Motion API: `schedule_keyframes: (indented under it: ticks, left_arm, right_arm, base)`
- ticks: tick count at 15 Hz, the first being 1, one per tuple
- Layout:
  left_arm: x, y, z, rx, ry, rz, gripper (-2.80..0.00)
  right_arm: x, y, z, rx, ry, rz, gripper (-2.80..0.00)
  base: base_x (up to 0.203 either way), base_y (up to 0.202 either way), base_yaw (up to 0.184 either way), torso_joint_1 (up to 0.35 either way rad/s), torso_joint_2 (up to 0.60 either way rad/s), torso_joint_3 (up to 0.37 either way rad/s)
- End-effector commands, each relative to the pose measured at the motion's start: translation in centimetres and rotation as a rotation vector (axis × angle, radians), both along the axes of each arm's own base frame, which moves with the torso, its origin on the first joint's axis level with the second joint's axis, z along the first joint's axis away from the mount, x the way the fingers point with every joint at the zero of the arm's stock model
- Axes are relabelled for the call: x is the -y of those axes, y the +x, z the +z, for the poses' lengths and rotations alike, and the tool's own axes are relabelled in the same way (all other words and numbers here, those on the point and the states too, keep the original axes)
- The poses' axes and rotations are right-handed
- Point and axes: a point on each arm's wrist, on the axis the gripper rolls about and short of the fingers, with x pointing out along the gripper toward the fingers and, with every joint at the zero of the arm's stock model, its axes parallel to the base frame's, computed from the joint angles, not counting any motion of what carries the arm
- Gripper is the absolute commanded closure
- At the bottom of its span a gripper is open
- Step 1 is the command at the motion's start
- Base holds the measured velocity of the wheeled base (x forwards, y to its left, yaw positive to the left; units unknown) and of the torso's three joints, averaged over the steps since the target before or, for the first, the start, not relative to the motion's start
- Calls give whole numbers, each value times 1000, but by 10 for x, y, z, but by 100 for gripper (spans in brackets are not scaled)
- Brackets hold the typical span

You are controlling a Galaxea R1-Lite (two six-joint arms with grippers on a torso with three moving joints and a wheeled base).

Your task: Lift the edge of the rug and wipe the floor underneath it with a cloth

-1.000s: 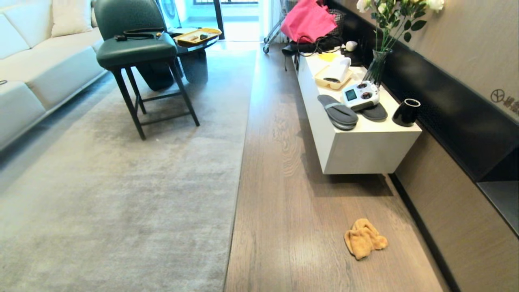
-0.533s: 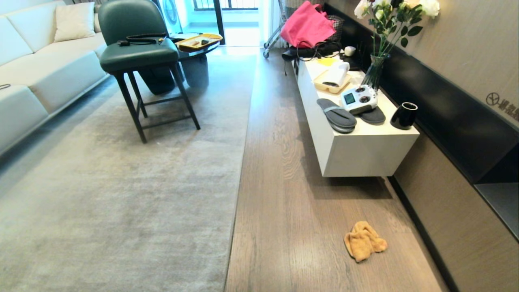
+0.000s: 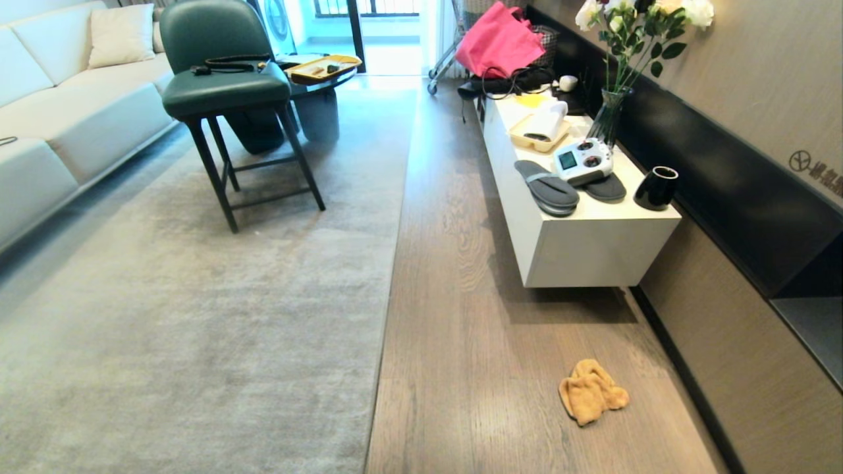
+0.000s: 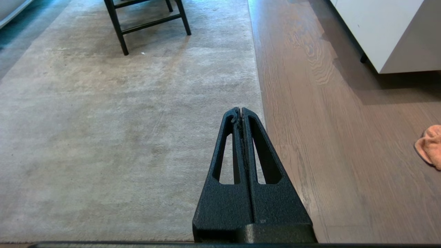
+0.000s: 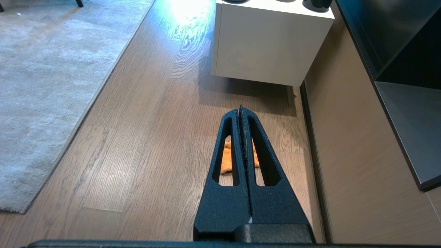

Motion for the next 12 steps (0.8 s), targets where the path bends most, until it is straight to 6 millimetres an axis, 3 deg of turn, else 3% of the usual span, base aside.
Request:
schedule_keyframes:
  ticks: [1, 12]
  left_arm:
    - [0, 0, 0, 0, 0, 1, 0]
    - [0, 0, 0, 0, 0, 0, 0]
  right_arm:
    - [0, 0, 0, -1, -1, 0, 0]
    - [0, 0, 0, -1, -1, 1, 0]
  base:
    - [0, 0, 0, 0, 0, 0]
    - [0, 0, 0, 0, 0, 0]
